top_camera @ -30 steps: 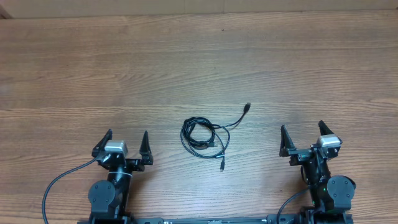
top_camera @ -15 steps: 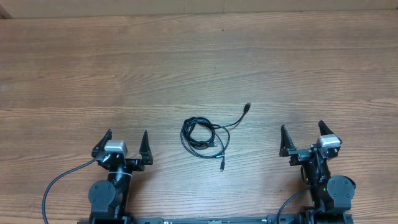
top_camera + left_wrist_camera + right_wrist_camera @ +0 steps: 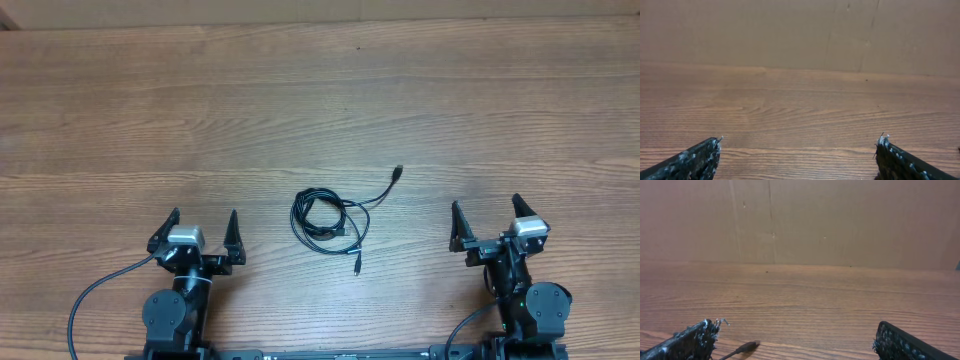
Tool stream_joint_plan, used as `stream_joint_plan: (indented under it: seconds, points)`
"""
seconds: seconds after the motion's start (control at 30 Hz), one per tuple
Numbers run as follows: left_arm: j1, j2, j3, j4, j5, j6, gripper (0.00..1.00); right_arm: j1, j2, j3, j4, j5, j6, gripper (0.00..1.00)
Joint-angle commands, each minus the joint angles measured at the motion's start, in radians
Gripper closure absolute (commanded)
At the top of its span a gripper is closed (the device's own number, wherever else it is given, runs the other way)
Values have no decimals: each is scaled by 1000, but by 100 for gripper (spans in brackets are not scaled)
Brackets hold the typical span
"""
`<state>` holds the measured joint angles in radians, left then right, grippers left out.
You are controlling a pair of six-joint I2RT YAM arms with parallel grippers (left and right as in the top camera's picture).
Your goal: Untangle cables
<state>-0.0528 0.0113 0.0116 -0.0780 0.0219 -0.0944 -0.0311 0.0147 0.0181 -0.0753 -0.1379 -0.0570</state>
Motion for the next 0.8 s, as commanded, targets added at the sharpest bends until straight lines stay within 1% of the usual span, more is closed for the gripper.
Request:
stream_joint_plan:
  seconds: [0.0,0.5,0.63,0.77]
  points:
    - [-3,-6,-7,1,-10,2,1,4,-11,-10,3,9,-3,0]
    - [-3,-6,-7,2,-10,1,1,4,-11,-10,3,9,-4,0]
    - [-3,-6,-7,60,4,2,1,4,-11,-10,3,9,-4,0]
    - [-3,-6,-7,56,4,2,1,4,-11,-10,3,9,-4,0]
